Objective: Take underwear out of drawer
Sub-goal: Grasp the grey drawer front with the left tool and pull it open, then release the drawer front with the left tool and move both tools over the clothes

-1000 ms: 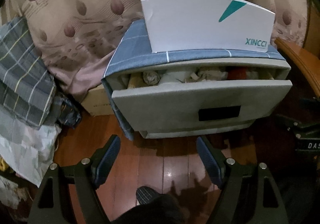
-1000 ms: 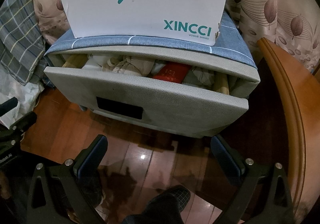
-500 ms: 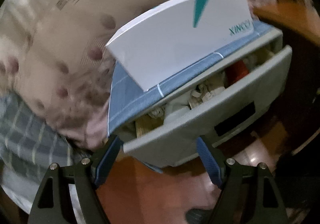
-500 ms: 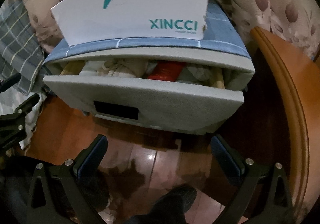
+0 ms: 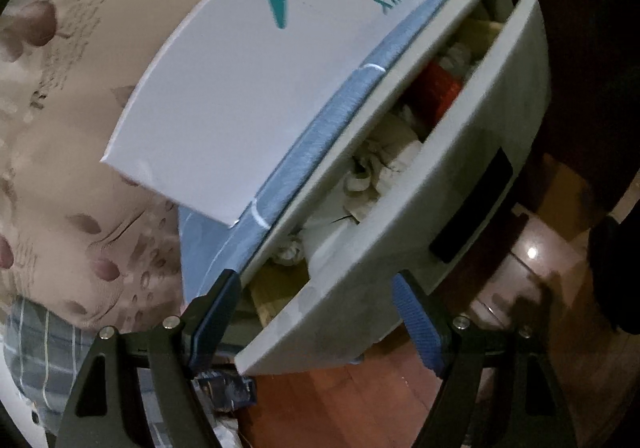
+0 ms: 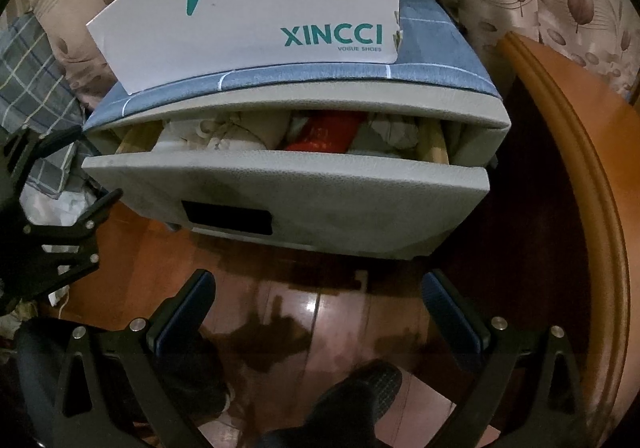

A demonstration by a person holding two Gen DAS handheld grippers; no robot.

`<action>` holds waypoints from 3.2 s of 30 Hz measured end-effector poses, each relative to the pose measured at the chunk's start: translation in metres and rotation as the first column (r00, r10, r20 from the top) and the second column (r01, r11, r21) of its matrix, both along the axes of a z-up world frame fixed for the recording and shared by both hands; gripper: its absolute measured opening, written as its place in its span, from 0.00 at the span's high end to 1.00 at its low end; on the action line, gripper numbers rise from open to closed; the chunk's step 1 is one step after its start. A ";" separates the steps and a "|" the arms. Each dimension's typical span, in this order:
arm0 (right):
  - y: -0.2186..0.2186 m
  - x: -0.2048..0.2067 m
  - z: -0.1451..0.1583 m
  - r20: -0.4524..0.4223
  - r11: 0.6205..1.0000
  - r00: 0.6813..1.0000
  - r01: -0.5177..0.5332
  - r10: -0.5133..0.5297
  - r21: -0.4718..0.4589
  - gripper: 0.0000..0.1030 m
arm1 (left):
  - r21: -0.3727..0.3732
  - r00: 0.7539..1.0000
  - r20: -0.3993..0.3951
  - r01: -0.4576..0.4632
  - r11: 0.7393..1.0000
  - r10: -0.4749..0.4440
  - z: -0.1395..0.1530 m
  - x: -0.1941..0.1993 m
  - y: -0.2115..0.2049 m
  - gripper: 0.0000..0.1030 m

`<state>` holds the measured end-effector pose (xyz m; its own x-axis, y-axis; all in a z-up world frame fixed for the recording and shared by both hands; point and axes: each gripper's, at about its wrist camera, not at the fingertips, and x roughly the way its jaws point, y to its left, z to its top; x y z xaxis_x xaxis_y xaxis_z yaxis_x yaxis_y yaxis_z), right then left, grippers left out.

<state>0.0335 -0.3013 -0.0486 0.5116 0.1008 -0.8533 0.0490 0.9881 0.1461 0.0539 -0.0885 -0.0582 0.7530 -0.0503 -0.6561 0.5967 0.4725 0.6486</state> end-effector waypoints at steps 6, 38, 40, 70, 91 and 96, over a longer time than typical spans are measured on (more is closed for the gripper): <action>0.000 0.001 -0.001 -0.007 1.000 1.000 -0.001 0.001 0.003 0.01 | 0.052 0.996 -0.061 0.061 0.997 -0.058 -0.022 0.006 -0.019 0.22; -0.011 -0.007 0.013 0.077 0.998 0.996 0.053 -0.054 0.017 0.01 | 0.074 0.947 -0.315 0.088 0.993 -0.060 -0.033 -0.047 -0.026 0.22; -0.012 -0.009 0.016 0.098 0.998 0.993 0.061 -0.062 0.015 0.01 | 0.065 0.933 -0.355 0.078 0.995 -0.050 -0.031 -0.055 -0.029 0.22; -0.018 0.018 -0.012 -0.097 0.993 0.995 0.040 -0.029 0.114 0.07 | -0.231 0.773 -0.634 -0.152 0.961 -0.030 0.032 -0.065 0.008 0.22; -0.002 0.056 -0.056 -0.360 0.969 0.933 0.104 -0.017 0.226 0.46 | -0.308 0.792 -0.533 -0.508 0.804 0.297 0.034 0.004 0.081 0.22; 0.008 0.066 -0.068 -0.399 0.979 0.917 0.093 -0.013 0.183 0.46 | -0.288 0.788 -0.541 -0.502 0.816 0.294 0.026 0.008 0.080 0.22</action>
